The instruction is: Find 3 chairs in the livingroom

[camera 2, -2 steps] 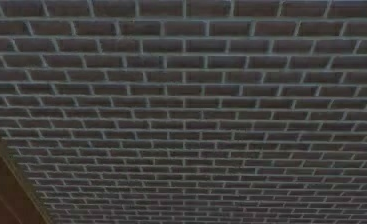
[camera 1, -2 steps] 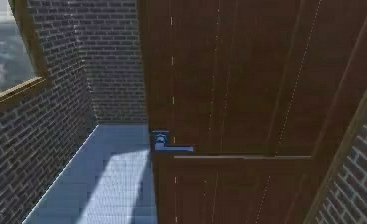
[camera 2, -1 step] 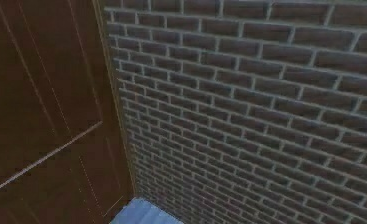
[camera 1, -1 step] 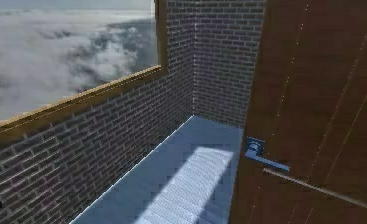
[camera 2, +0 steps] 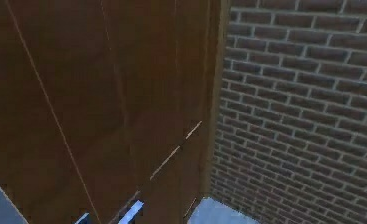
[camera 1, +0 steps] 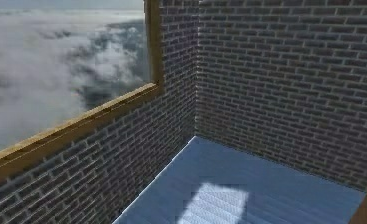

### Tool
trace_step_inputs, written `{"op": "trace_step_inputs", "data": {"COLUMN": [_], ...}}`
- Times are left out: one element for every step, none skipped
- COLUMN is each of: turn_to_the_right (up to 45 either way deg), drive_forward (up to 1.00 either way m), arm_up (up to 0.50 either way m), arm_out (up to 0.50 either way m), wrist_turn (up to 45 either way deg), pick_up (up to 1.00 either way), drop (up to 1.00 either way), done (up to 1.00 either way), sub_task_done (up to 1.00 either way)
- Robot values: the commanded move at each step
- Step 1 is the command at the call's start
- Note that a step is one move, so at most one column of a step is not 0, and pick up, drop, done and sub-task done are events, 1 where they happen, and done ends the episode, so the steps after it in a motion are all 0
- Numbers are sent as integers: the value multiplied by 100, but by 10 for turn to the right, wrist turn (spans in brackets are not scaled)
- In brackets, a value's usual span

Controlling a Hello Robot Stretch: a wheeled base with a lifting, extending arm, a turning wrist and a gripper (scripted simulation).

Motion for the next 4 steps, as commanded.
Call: {"op": "trace_step_inputs", "data": {"turn_to_the_right": [-120, -30, -450, -420], "drive_forward": [0, 0, 0, 0], "arm_up": [0, 0, 0, 0], "arm_out": [0, 0, 0, 0], "wrist_turn": [0, 0, 0, 0], "pick_up": [0, 0, 0, 0], "drop": [0, 0, 0, 0], "done": [0, 0, 0, 0], "sub_task_done": [0, 0, 0, 0]}}
